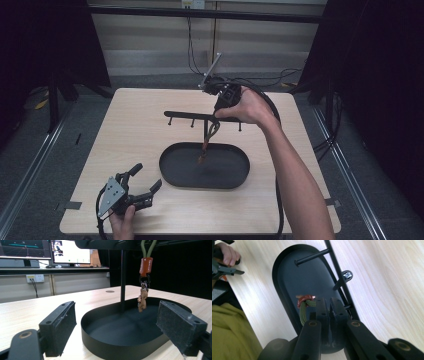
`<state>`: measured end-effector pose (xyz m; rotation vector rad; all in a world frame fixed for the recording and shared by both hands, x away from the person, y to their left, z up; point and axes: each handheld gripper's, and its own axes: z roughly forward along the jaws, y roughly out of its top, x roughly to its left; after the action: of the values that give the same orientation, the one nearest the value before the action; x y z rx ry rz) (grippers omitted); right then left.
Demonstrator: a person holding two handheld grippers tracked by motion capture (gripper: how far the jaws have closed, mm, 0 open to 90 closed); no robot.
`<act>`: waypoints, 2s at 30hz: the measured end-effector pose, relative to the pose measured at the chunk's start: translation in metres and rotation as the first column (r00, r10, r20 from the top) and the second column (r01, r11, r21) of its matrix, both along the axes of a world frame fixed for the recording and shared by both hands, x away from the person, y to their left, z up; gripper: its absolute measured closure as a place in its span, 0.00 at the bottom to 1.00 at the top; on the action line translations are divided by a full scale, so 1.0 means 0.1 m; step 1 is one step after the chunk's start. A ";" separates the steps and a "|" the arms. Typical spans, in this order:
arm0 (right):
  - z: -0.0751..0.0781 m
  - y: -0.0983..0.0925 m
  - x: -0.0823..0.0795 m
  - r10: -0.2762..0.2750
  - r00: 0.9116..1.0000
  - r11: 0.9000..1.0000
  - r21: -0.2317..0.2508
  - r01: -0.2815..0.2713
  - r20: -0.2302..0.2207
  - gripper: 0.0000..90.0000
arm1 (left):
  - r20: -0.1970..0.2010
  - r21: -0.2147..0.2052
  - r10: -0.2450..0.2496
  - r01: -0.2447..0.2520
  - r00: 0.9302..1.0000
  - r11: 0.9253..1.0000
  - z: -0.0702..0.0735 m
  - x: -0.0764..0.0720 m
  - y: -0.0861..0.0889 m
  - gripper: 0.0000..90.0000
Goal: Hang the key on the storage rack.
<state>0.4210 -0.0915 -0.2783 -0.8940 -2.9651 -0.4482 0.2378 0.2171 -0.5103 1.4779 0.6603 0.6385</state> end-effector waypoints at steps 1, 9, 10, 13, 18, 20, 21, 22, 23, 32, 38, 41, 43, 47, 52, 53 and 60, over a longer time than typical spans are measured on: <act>-0.01 0.00 0.01 0.005 1.000 1.000 0.001 -0.005 -0.003 0.96 | 0.000 0.000 0.000 0.000 1.000 1.000 0.00 0.00 0.00 0.17; -0.02 0.01 0.02 0.002 1.000 1.000 0.005 -0.002 0.000 0.95 | 0.000 -0.005 0.000 0.000 1.000 1.000 0.00 0.00 0.00 0.17; -0.02 0.00 0.02 0.004 1.000 1.000 0.006 -0.004 0.001 0.95 | 0.000 -0.005 0.000 0.000 1.000 1.000 0.00 0.00 0.00 0.17; -0.02 0.00 0.02 0.010 1.000 1.000 0.010 -0.010 0.006 0.94 | 0.000 -0.005 0.000 0.000 1.000 1.000 0.00 0.00 0.00 0.17; -0.02 -0.01 0.01 0.008 1.000 1.000 0.013 -0.008 0.009 0.94 | 0.000 -0.004 0.000 0.000 1.000 1.000 0.00 0.00 0.00 0.17; -0.01 -0.02 0.01 0.009 1.000 1.000 0.017 -0.009 0.017 0.93 | 0.000 -0.004 0.000 0.000 1.000 1.000 0.00 0.00 0.00 0.17; -0.01 -0.02 0.00 0.013 1.000 1.000 0.019 -0.013 0.021 0.93 | 0.000 -0.003 -0.001 0.001 1.000 1.000 0.00 0.00 0.00 0.17; 0.00 -0.03 0.00 0.014 0.999 1.000 0.023 -0.015 0.029 0.93 | 0.000 -0.003 -0.001 0.001 1.000 1.000 0.00 0.00 0.00 0.17; 0.01 -0.05 -0.01 0.010 0.999 0.999 0.030 -0.011 0.037 0.93 | 0.000 0.001 -0.002 0.002 1.000 1.000 0.00 0.00 0.00 0.17; 0.04 -0.13 -0.05 -0.016 0.999 0.997 0.082 0.014 0.033 0.85 | -0.003 -0.006 -0.001 0.001 1.000 1.000 0.00 0.00 0.00 0.17; 0.04 -0.20 -0.11 -0.049 0.998 0.989 0.141 0.044 0.036 0.75 | -0.001 -0.003 0.000 0.000 1.000 1.000 0.00 0.00 0.00 0.17; 0.02 -0.24 -0.16 -0.069 0.996 0.985 0.164 0.059 0.051 0.70 | 0.000 0.002 -0.001 0.001 1.000 1.000 0.00 0.00 0.00 0.17; 0.01 -0.28 -0.20 -0.093 0.992 0.979 0.188 0.076 0.083 0.66 | -0.002 -0.001 -0.001 0.001 1.000 1.000 0.00 0.00 0.00 0.17; -0.04 -0.35 -0.29 -0.128 0.983 0.961 0.263 0.091 0.128 0.62 | 0.001 0.002 0.000 0.000 1.000 1.000 0.00 0.00 0.00 0.17; -0.15 -0.42 -0.37 -0.164 0.977 0.940 0.321 0.113 0.135 0.61 | -0.001 0.006 -0.001 0.001 1.000 1.000 0.00 0.00 0.00 0.17; -0.17 -0.44 -0.38 -0.175 0.976 0.933 0.338 0.122 0.132 0.60 | -0.001 0.006 -0.001 0.001 1.000 1.000 0.00 0.00 0.00 0.17; -0.23 -0.55 -0.51 -0.242 0.959 0.892 0.423 0.160 0.148 0.59 | -0.001 0.005 -0.001 0.001 1.000 1.000 0.00 0.00 0.00 0.17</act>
<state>0.3695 -0.1463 -0.3011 -1.1612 -2.7718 -1.1774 0.2378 0.2175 -0.5101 1.4836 0.6588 0.6389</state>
